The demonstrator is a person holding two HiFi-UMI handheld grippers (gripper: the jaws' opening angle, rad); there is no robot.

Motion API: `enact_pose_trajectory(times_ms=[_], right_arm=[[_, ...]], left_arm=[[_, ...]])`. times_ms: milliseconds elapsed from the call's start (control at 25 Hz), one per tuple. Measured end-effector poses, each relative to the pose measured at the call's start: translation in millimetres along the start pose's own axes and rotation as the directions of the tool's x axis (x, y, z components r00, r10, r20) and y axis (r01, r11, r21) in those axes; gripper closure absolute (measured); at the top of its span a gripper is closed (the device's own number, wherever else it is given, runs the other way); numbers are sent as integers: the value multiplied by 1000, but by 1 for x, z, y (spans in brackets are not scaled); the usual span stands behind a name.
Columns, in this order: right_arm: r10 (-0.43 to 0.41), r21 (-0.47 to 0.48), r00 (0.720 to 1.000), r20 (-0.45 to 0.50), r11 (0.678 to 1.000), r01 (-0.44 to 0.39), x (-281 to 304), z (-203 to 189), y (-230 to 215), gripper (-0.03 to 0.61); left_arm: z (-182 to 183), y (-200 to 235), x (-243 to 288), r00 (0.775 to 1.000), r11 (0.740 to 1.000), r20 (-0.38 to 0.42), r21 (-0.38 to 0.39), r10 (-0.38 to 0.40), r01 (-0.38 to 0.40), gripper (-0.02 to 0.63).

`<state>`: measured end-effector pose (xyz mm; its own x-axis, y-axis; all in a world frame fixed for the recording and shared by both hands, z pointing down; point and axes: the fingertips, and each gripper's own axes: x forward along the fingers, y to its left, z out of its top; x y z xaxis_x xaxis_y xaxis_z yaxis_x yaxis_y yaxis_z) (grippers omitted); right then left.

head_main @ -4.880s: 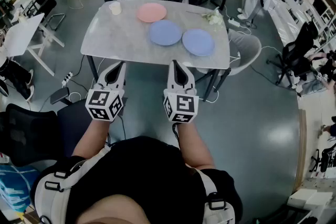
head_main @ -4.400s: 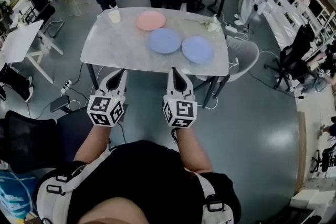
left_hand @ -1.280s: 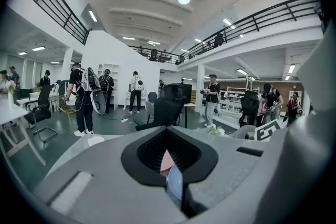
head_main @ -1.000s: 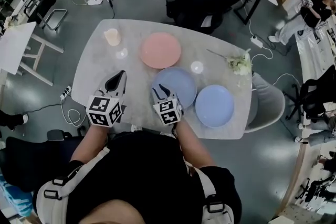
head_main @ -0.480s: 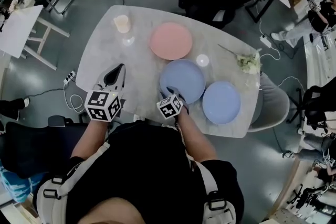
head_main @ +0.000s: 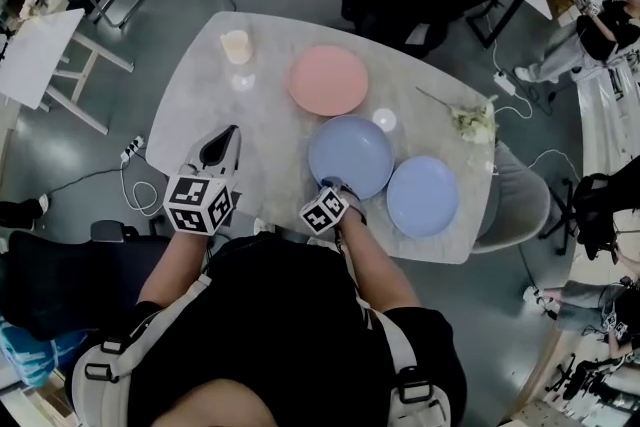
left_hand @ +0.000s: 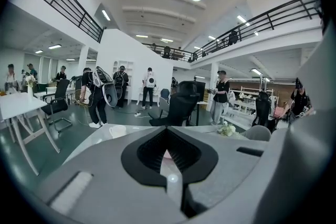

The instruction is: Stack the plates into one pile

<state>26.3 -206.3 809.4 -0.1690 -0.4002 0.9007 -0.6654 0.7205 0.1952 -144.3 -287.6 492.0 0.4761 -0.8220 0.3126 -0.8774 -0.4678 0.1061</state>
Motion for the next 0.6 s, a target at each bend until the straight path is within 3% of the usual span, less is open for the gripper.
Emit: enact_pose_trajectory(times_ms=[360,600], right_arm=[[-195,-105,981,5,975,195,-34,14,-27,554],[-318,-137,947,36,937,320,-60,29,-53,554]], left_arm=[[-1,-3,2,1000,1000,8,3,-16,16,611],[3,-7,6,999,999,10,19,-41,40,611]])
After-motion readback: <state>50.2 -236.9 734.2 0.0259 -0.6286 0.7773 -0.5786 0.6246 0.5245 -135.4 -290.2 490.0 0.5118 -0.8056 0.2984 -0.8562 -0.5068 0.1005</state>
